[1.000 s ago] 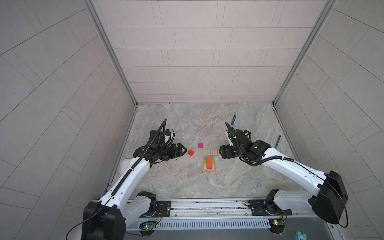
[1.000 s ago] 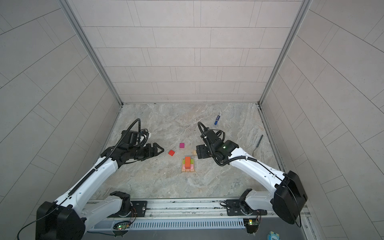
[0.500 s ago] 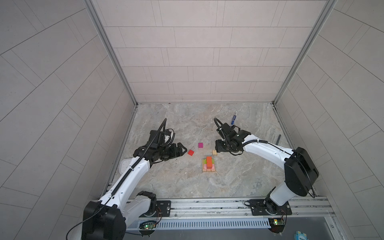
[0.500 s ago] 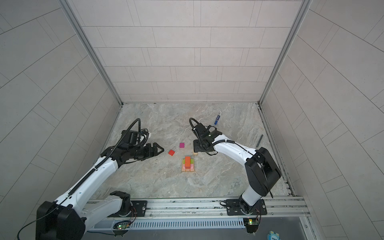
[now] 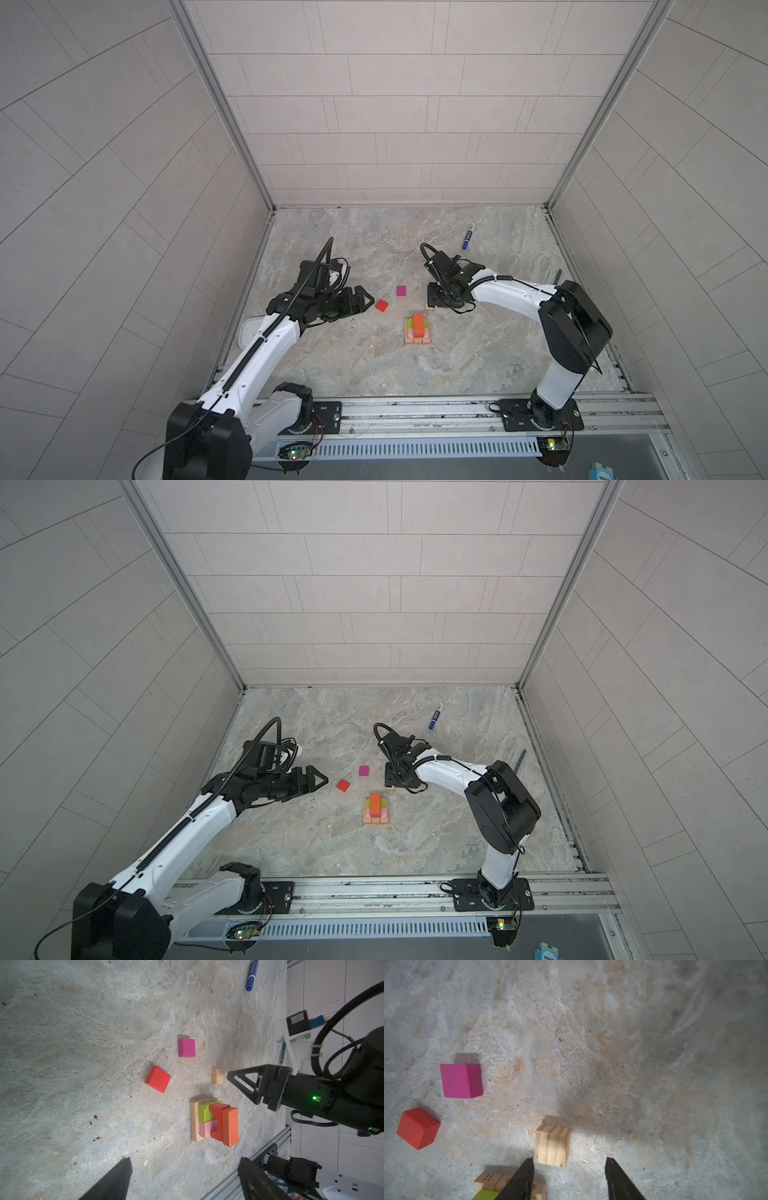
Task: Build the wood block tower
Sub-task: 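Raise the right gripper and move it to the small wooden cube, then close the right gripper on the small wooden cube and lift it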
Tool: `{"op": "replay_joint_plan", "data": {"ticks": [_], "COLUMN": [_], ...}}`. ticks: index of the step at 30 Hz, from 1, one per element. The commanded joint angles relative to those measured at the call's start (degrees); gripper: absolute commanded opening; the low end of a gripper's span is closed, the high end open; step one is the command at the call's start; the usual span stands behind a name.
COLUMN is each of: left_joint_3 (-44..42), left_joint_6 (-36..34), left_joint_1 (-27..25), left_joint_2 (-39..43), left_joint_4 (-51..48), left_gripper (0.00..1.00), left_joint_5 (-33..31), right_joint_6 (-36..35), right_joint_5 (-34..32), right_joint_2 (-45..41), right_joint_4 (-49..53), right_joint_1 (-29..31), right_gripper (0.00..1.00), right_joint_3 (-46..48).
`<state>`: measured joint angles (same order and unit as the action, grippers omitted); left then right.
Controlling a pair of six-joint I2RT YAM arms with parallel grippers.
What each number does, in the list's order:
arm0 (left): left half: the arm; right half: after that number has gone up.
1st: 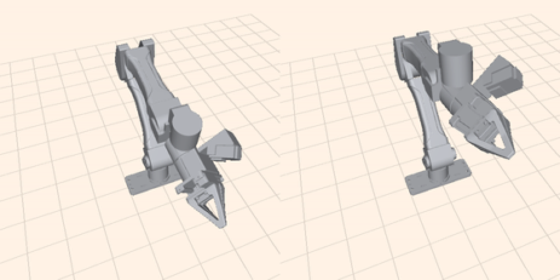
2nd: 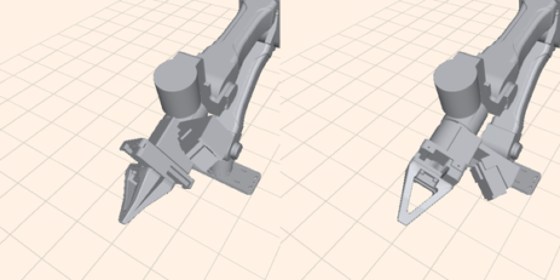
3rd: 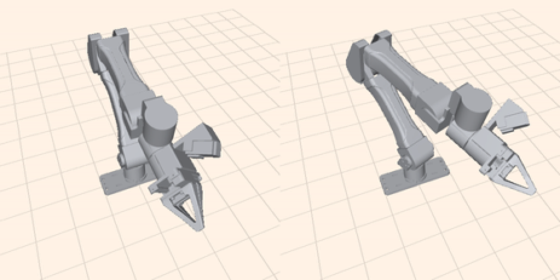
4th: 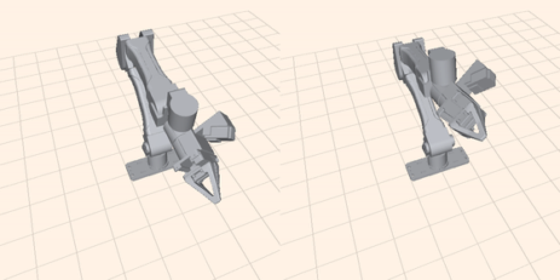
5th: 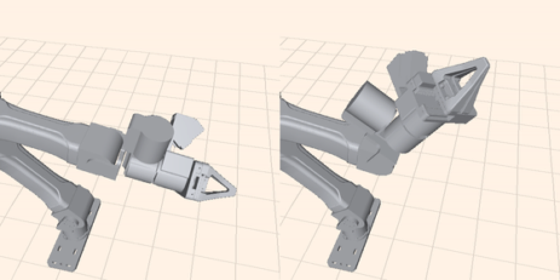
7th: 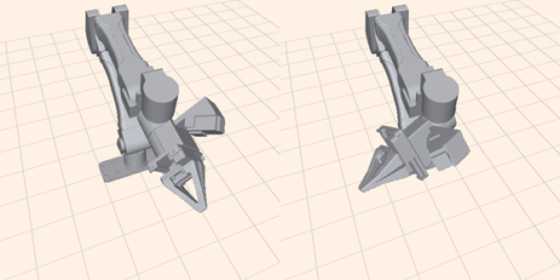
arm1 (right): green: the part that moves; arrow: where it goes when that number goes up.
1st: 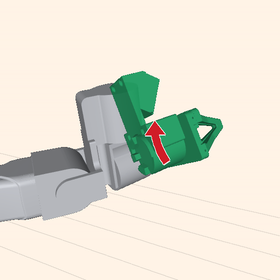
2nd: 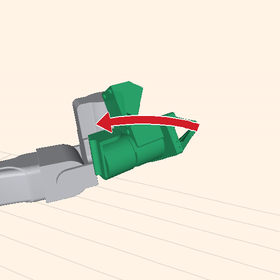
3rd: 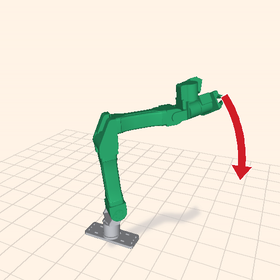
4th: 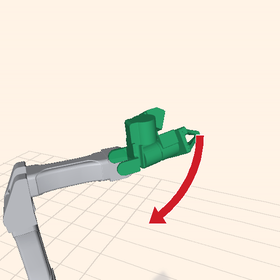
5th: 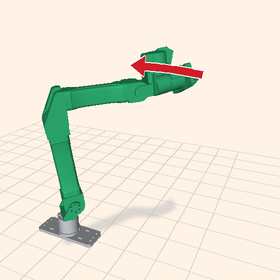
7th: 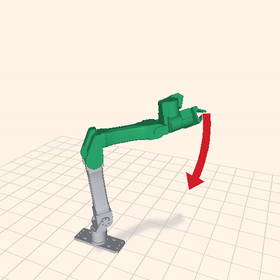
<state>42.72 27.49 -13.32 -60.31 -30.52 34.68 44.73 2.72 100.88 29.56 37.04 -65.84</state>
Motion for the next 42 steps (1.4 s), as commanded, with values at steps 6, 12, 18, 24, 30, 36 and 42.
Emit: {"op": "replay_joint_plan", "data": {"ticks": [6,12,18,24,30,36,42], "left_joint_3": [-0.11,-0.19,-0.18,-0.18,-0.25,-0.24,-0.28], "left_joint_6": [-0.46,-0.50,-0.50,-0.63,-0.59,-0.61,-0.43], "left_joint_1": [-0.37,-0.36,-0.38,-0.39,-0.39,-0.39,-0.39], "left_joint_2": [0.55,0.81,0.81,1.05,0.99,1.01,1.39], "left_joint_4": [-0.63,-0.68,-0.68,-0.68,-0.68,-0.68,-0.68], "left_gripper": [0.87,0.87,0.87,0.87,0.87,0.87,0.87], "left_joint_5": [-0.07,-0.16,-0.22,-0.23,-0.38,-0.33,-0.17], "right_joint_6": [1.85,2.16,2.38,2.38,1.37,0.03,-0.68], "right_joint_5": [-0.28,-0.46,-1.06,-1.98,-3.27,-4.56,-5.35], "right_joint_2": [2.24,4.03,5.46,5.79,4.29,2.25,-0.81], "right_joint_4": [-1.56,-1.95,-2.32,-1.83,-0.68,1.50,4.86], "right_joint_1": [0.84,1.63,1.73,1.79,1.64,1.58,1.40], "right_gripper": [0.55,0.54,0.52,0.40,0.30,0.20,0.18], "right_joint_3": [-1.06,-1.66,-1.52,-1.22,-0.71,-0.79,-1.78]}}
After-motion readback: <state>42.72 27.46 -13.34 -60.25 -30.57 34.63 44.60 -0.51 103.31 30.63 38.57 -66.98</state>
